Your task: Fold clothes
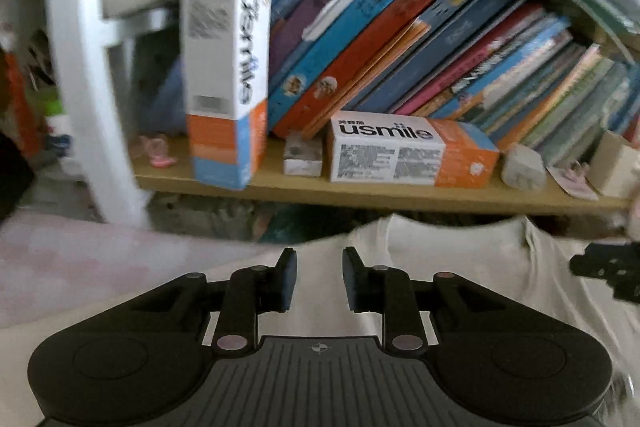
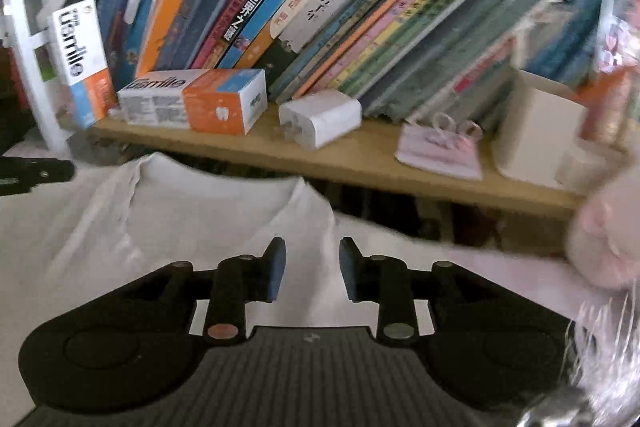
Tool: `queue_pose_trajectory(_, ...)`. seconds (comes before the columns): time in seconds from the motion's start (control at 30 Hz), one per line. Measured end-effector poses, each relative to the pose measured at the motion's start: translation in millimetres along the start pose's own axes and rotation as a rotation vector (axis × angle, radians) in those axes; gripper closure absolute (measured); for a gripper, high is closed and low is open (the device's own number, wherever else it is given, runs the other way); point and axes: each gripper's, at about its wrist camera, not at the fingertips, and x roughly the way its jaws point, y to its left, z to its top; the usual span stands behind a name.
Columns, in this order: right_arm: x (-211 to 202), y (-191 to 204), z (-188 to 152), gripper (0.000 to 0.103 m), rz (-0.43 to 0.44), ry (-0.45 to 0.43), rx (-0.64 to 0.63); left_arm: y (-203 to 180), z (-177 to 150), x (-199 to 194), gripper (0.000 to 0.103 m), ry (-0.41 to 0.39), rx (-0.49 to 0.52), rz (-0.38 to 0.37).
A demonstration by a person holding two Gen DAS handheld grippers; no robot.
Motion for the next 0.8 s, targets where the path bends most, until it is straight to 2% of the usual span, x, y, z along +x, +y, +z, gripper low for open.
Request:
queue_pose_trajectory(0.23, -79, 15, -50, 0.067, -0.079, 0.000, -0.025, 7, -43, -93, 0.071, 0.014, 0.047, -0.028)
queue_pose_trajectory(0.4, -134, 32, -87, 0.063, -0.125, 0.008, -0.039, -1, -83, -143, 0.070, 0.057, 0.071, -0.002)
queue_pose_trajectory(0.57, -183, 46, -126, 0.059, -0.177, 0.032, -0.022, 1, -111, -186, 0.070, 0.070, -0.002, 0.009)
queue_pose_trajectory(0.73, -221, 45, -169, 0.059, -0.235, 0.090, 0.053, 12, -128, -210, 0.070, 0.096, -0.067, 0.023)
queue_pose_trajectory(0.8, -234, 44, -185, 0.059, -0.257, 0.121, 0.070, 15, -134, -218, 0.070, 0.099, -0.064, 0.027)
